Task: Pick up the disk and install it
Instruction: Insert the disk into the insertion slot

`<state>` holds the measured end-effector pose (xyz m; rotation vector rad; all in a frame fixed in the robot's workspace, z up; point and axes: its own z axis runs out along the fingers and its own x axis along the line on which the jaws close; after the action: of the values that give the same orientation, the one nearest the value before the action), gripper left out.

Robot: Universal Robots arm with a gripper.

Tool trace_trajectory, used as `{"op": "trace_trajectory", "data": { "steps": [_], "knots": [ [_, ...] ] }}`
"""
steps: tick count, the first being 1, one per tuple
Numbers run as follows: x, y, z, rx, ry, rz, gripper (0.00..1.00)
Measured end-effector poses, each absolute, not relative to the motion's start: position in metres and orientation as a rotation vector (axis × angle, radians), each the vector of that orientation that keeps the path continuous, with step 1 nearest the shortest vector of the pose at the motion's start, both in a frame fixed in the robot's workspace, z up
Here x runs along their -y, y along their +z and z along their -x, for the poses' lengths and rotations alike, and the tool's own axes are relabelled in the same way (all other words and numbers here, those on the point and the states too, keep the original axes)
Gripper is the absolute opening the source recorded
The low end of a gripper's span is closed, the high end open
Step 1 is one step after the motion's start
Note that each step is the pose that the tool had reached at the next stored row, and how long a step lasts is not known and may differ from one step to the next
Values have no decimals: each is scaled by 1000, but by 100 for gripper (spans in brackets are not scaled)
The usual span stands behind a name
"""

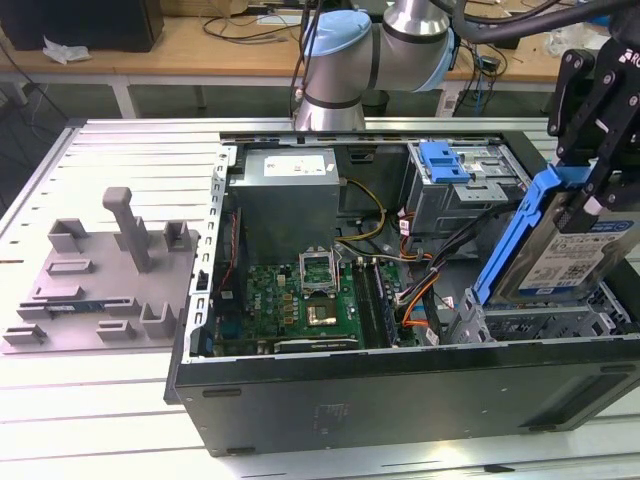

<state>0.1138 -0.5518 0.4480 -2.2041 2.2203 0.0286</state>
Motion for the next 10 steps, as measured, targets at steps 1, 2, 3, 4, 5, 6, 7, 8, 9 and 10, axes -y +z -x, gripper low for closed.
{"op": "trace_trajectory", "data": {
  "steps": [1, 2, 3, 4, 5, 6, 7, 8, 9, 10],
  "knots": [
    [552, 447, -114, -2220, 29, 2204, 36],
    [552, 447, -114, -2220, 29, 2204, 36],
    [552, 446, -114, -2220, 29, 2204, 36],
    [552, 446, -114, -2220, 29, 2204, 36],
    [552, 445, -114, -2221, 29, 2204, 36],
    [552, 445, -114, -2220, 29, 2204, 36],
    [552, 444, -114, -2220, 29, 2204, 36],
    [552, 444, -114, -2221, 28, 2204, 36],
    [552, 443, -114, -2221, 29, 2204, 36],
    [552, 442, -114, -2221, 29, 2204, 36]
  ]
}}
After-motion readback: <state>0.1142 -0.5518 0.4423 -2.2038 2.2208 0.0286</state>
